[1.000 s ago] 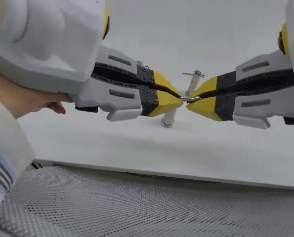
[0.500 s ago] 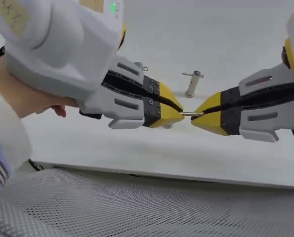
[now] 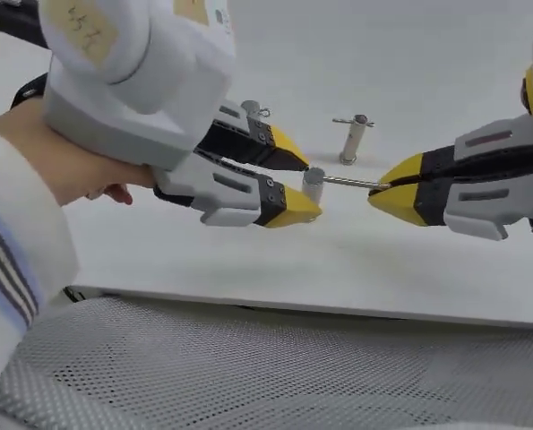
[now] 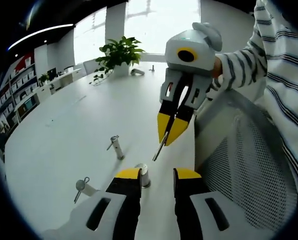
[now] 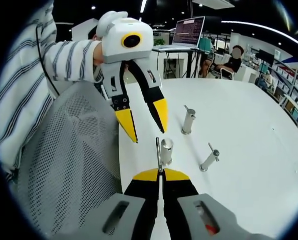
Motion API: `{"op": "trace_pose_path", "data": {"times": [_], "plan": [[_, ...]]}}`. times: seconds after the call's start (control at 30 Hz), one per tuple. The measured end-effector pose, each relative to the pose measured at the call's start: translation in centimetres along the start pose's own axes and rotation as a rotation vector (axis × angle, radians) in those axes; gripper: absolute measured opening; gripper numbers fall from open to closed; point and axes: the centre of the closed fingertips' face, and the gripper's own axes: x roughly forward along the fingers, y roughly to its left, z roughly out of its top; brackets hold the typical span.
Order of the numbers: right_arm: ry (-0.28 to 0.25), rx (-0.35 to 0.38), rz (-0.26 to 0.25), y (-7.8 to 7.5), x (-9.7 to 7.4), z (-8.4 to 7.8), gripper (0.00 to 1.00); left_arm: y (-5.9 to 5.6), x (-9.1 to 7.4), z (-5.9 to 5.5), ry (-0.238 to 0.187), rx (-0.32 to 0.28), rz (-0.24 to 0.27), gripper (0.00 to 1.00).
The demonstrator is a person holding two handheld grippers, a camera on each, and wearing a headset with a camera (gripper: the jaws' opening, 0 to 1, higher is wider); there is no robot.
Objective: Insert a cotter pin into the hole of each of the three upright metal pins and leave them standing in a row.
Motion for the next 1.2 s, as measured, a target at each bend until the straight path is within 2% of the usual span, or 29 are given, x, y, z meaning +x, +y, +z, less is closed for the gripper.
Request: {"op": "trace_pose_path", "data": {"times": [0.13,0.23,0.37,0.53,0.77,0.97,1.07,1.2], "plan": [[0.017,0.013,-0.015,-1.1,0.9,-1.1,0.0,0.5,0.3,-0.2,0.008,-0.02,0.016,0.23],[0.024,0.02,-0.02,-1.4,0.9,-1.3,0.0,1.4,0.6,-0.4,0.024,-0.04,0.047,0.23],[0.037,0.015,-0.023,-1.8,1.1,-1.6,0.0,2.0,0.9,-0.6,0.035,-0.046,0.059,0.23],[0.05,0.004,-0.018,-2.2,1.5,-1.9,0.0,1.5,1.2,-0.6,0.05,-0.042,0.05,0.22],[0.058,-0.022,0.002,-2.1,2.0,-1.8,0.0,1.5,1.6,-1.1,0.083,-0.022,0.043,0.19],[0.057,-0.032,0.012,-2.1,2.3,-1.7,0.0,1.7,1.8,-1.0,0.084,-0.019,0.039,0.15],[0.056,-0.038,0.014,-2.2,2.4,-1.6,0.0,1.5,1.8,-0.8,0.075,-0.014,0.025,0.1],[0.054,-0.04,0.009,-2.3,2.7,-1.5,0.0,1.7,1.8,-1.0,0.084,0.0,0.028,0.09]]}}
